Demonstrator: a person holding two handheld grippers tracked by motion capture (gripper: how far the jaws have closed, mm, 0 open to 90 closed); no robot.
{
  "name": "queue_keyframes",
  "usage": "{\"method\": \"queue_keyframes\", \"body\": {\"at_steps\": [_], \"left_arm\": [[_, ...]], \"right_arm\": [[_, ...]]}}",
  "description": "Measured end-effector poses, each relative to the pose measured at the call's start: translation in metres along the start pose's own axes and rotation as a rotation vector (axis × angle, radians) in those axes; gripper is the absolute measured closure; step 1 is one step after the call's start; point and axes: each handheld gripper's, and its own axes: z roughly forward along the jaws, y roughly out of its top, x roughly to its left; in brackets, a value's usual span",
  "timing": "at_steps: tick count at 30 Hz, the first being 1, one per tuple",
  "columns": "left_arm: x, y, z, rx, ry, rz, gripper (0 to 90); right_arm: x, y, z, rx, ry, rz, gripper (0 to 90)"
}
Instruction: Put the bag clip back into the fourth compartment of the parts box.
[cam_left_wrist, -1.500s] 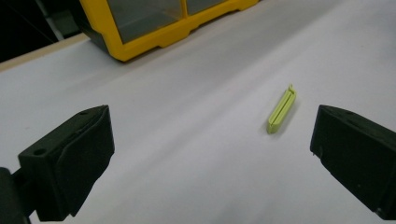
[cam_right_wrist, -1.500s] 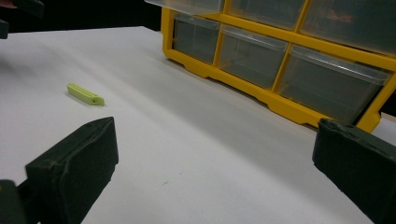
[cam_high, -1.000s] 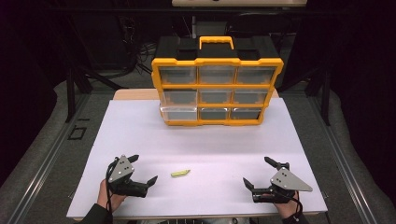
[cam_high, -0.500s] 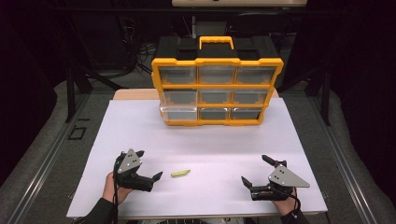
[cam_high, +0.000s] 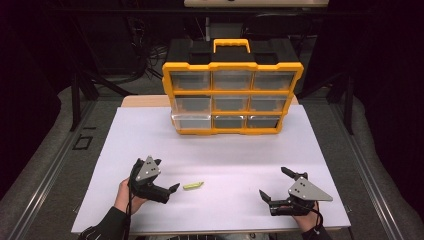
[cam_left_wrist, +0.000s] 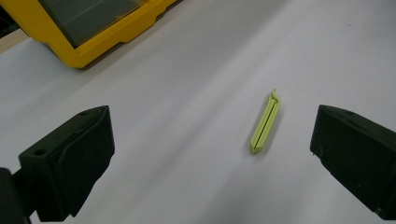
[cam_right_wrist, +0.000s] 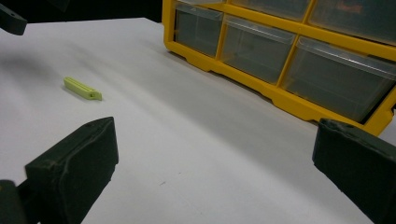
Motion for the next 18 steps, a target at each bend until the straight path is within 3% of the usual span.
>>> {"method": "queue_keyframes", "body": {"at_steps": [7,14,18], "left_arm": [[-0.002,0.009,0.003,0.011,-0.007,0.039,0.0],[-0.004,0.017,0.012,0.048,-0.046,0.076,0.0],[-0.007,0.022,0.016,0.063,-0.037,0.107,0.1]], "right_arm": [[-0.001,0.000,-0.001,0.000,-0.006,0.003,0.0],[0.000,0.001,0.002,0.001,-0.003,-0.005,0.0],[-0.001,-0.001,0.004,0.014,0.007,-0.003,0.0]]}}
